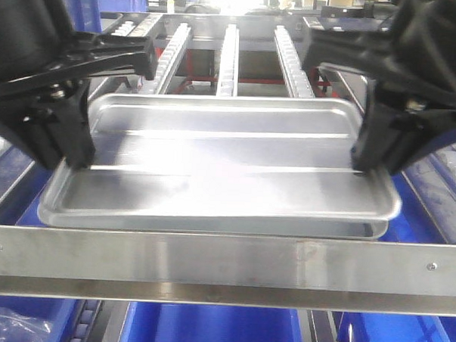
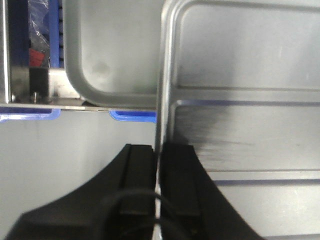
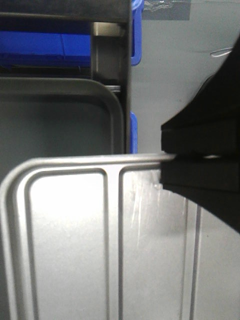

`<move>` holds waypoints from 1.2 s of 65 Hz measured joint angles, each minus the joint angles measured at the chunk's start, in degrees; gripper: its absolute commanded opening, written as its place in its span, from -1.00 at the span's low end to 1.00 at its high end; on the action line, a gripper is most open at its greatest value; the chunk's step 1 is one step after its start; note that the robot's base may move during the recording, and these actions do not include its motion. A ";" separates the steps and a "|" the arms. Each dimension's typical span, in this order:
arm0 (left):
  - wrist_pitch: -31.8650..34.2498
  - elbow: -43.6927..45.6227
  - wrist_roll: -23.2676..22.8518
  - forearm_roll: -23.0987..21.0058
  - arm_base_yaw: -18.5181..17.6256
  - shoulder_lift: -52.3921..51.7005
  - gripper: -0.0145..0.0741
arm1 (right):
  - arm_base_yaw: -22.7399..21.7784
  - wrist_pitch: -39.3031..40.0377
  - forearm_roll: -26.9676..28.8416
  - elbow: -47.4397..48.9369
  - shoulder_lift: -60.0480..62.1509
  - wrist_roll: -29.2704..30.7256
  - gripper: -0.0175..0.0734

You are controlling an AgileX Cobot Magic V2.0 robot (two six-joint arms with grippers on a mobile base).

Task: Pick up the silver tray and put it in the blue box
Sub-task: 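Close both grippers on the tray rims and lift it, then pull the held tray toward the robot off the shelf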

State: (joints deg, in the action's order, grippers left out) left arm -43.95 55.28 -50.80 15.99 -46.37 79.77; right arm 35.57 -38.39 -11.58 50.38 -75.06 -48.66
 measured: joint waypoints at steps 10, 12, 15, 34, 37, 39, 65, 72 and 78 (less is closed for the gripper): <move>-0.98 -2.20 -5.22 2.64 -4.01 -2.74 -0.69 | 3.08 -0.20 -1.93 -3.46 3.85 -3.80 -0.49; -1.39 -2.48 -6.26 3.47 -4.98 -3.07 -0.69 | 3.58 -0.35 -2.07 -4.12 4.35 -4.61 -0.49; -2.17 -2.73 -7.67 4.26 -5.93 -3.74 -0.69 | 4.76 -0.35 -2.28 -5.09 5.61 -5.77 -0.49; -4.70 -5.24 -15.45 8.57 -13.00 -6.78 -0.69 | 12.30 -3.93 -10.21 -8.03 9.96 -16.98 -0.49; -4.97 -5.46 -16.04 8.84 -13.61 -6.81 -0.69 | 13.75 -4.66 -11.47 -8.03 10.18 -18.84 -0.49; -5.19 -5.60 -16.19 8.94 -13.82 -6.81 -0.69 | 14.47 -5.08 -12.19 -8.03 10.33 -19.79 -0.49; -5.55 -5.80 -16.47 9.30 -14.46 -6.81 -0.69 | 16.91 -6.72 -14.13 -8.03 10.33 -22.48 -0.49; -5.55 -5.80 -16.47 9.19 -14.46 -6.81 -0.69 | 16.91 -6.74 -14.31 -8.03 10.03 -22.57 -0.49; -5.55 -5.80 -16.47 9.09 -14.46 -6.81 -0.69 | 16.91 -6.74 -14.53 -8.03 9.06 -22.57 -0.49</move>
State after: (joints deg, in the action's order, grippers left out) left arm -49.50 49.48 -67.27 25.08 -60.83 72.96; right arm 52.47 -45.14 -26.11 42.36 -66.00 -71.23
